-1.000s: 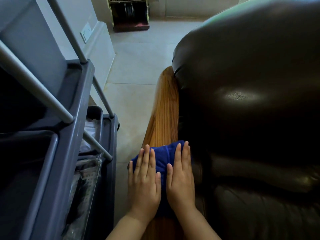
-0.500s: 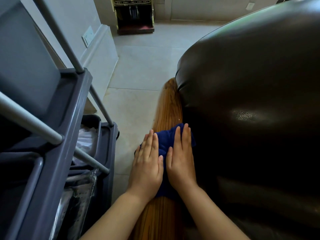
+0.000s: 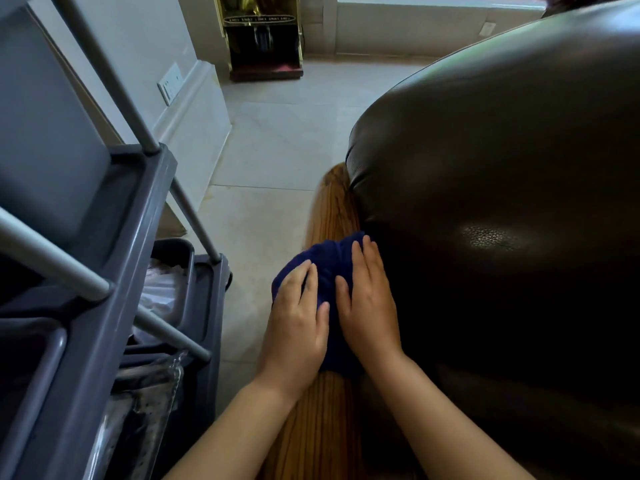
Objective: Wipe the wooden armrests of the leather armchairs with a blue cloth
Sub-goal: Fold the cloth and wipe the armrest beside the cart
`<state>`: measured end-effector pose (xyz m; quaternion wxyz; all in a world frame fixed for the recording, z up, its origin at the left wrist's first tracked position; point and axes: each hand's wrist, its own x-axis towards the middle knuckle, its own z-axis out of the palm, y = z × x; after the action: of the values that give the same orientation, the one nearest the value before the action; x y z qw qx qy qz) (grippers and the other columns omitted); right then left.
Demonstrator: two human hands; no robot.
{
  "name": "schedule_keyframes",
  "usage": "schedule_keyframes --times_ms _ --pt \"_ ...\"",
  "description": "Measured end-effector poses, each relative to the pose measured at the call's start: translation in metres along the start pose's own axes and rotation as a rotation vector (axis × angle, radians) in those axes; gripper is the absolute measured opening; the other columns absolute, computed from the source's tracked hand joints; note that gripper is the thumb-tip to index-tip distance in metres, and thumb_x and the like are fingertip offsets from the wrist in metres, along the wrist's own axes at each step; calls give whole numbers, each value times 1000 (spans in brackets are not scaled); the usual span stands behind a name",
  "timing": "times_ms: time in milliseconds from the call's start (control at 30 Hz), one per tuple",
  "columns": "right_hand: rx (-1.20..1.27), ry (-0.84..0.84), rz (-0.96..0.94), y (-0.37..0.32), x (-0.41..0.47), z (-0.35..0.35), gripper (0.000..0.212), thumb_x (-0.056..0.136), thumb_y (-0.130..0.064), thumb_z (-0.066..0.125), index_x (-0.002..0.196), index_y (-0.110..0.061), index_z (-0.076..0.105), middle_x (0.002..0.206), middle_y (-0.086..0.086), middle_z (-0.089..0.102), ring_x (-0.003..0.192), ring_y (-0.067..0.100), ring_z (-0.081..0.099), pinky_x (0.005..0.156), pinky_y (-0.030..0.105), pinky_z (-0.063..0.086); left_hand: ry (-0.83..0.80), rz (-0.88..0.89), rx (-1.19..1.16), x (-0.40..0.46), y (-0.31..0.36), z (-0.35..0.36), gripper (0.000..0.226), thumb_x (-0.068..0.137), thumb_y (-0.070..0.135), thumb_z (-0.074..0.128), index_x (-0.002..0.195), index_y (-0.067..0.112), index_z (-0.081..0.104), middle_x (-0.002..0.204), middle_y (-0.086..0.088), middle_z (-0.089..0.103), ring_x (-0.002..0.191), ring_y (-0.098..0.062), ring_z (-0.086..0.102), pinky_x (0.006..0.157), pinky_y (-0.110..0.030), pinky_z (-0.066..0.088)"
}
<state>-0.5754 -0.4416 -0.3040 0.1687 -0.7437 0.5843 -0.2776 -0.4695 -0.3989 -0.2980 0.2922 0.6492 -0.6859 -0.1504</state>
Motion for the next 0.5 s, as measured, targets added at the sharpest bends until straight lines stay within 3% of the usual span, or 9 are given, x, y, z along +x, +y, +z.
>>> schedule_keyframes --times_ms 67,200,333,500 --pt "-17 -41 -35 5 3 -5 55 97 -29 36 145 -11 15 156 5 11 139 7 -1 109 17 0 -74 25 -34 6 -5 1 53 95 15 39 143 10 17 153 -5 18 141 -10 11 114 -25 9" --pt "45 -159 -11 26 -3 -19 67 90 -48 37 146 -27 6 157 -5 3 141 5 2 110 24 8 -281 108 -34 35 -17 -5 59 96 26 36 144 18 2 151 10 -6 138 -1 -9 113 -20 -4" --pt "158 -273 20 42 1 -33 78 84 -45 55 145 -36 6 156 -11 2 136 -2 2 108 21 11 -504 197 110 71 -22 -18 75 91 39 46 145 19 -2 155 3 -8 140 -5 -9 113 -20 -3" --pt "190 -190 32 40 7 -38 82 77 -31 70 144 -26 23 154 -1 22 136 3 17 104 15 15 -642 209 193 100 -10 -29 83 86 38 57 145 16 3 157 -1 -2 142 -11 -1 111 -20 1"
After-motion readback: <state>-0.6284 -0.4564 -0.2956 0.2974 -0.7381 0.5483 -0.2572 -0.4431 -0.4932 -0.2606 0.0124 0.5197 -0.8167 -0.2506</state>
